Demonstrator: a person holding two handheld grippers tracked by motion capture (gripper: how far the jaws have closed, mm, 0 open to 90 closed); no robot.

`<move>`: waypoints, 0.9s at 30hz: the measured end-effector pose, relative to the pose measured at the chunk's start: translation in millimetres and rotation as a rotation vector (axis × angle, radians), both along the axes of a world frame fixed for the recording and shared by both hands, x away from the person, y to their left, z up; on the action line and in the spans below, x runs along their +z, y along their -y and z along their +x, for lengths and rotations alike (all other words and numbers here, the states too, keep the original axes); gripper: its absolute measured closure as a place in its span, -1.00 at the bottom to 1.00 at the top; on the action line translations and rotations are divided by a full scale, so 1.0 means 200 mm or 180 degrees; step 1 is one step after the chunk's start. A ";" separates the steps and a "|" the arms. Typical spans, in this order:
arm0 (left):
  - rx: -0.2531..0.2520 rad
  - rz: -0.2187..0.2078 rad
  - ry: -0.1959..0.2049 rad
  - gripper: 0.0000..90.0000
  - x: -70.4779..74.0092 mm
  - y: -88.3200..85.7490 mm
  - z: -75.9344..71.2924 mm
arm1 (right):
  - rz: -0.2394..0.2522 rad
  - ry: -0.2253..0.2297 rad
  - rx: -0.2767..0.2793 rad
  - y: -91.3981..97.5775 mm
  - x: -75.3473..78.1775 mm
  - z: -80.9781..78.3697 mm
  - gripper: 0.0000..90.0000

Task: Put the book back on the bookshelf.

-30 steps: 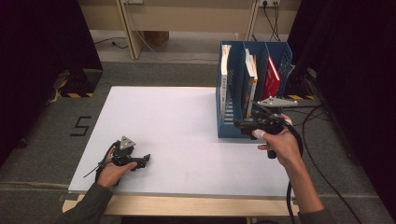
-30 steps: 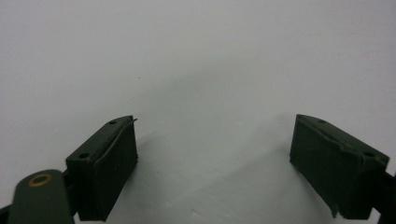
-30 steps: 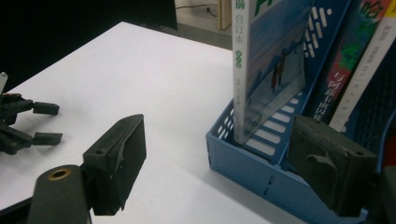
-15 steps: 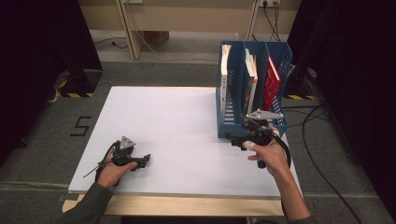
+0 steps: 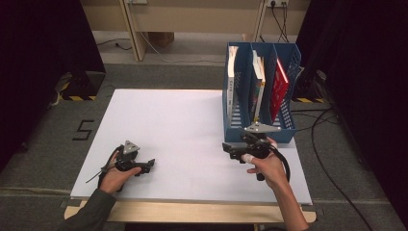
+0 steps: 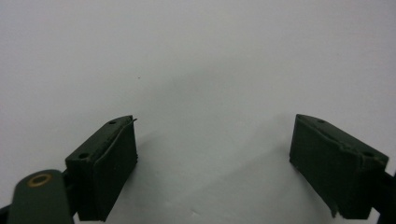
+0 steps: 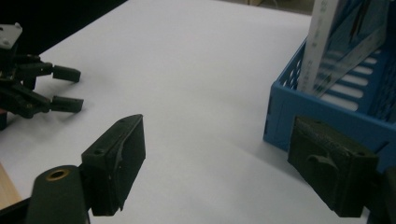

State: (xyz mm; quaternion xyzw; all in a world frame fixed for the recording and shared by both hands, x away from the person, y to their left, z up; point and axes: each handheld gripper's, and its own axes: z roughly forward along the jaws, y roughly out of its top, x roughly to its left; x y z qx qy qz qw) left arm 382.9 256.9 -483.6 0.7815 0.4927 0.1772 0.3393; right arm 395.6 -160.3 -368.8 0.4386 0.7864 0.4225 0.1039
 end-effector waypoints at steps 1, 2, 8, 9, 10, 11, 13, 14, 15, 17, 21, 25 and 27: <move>0.0000 0.0001 -0.0001 -0.69 0.00 0.00 0.00 | 0.0016 -0.0002 0.0006 0.00 -0.01 0.00 -0.57; -0.0001 0.0001 0.0000 -0.69 0.00 0.00 0.00 | 0.0018 0.0009 0.0014 0.00 -0.02 0.00 -0.57; -0.0003 0.0001 0.0001 -0.69 0.00 0.00 0.00 | -0.0068 -0.0088 0.0039 -0.02 -0.11 -0.02 -0.60; -0.0002 0.0001 0.0001 -0.69 0.00 0.00 0.00 | -0.0081 -0.0096 0.0041 -0.02 -0.12 -0.02 -0.60; -0.0003 0.0003 0.0000 -0.69 0.00 0.00 0.00 | -0.0103 -0.0113 0.0041 -0.03 -0.14 -0.02 -0.59; -0.0002 0.0001 0.0001 -0.69 0.00 0.00 0.00 | -0.0113 -0.0139 0.0050 -0.03 -0.15 -0.02 -0.59; 0.0005 -0.0005 0.0002 -0.69 0.00 0.00 0.00 | -0.0132 -0.0169 0.0069 -0.04 -0.18 -0.02 -0.59; 0.0004 -0.0004 0.0002 -0.69 0.00 0.00 0.00 | -0.0137 -0.0179 0.0087 -0.04 -0.19 -0.03 -0.59; 0.0003 -0.0001 0.0001 -0.69 0.00 0.00 0.00 | -0.0139 -0.0190 0.0088 -0.05 -0.20 -0.03 -0.59; 0.0005 -0.0002 0.0004 -0.69 0.00 0.00 0.00 | -0.0153 -0.0217 0.0078 -0.05 -0.22 -0.03 -0.58; 0.0006 -0.0009 0.0005 -0.69 0.00 0.00 0.00 | -0.0218 -0.0253 0.0079 -0.06 -0.26 -0.03 -0.58; 0.0005 -0.0009 0.0003 -0.69 0.00 0.00 0.00 | -0.0263 -0.0297 0.0110 -0.07 -0.30 -0.03 -0.58; 0.0005 -0.0008 0.0003 -0.69 0.00 0.00 0.00 | -0.0284 -0.0305 0.0117 -0.08 -0.31 -0.03 -0.58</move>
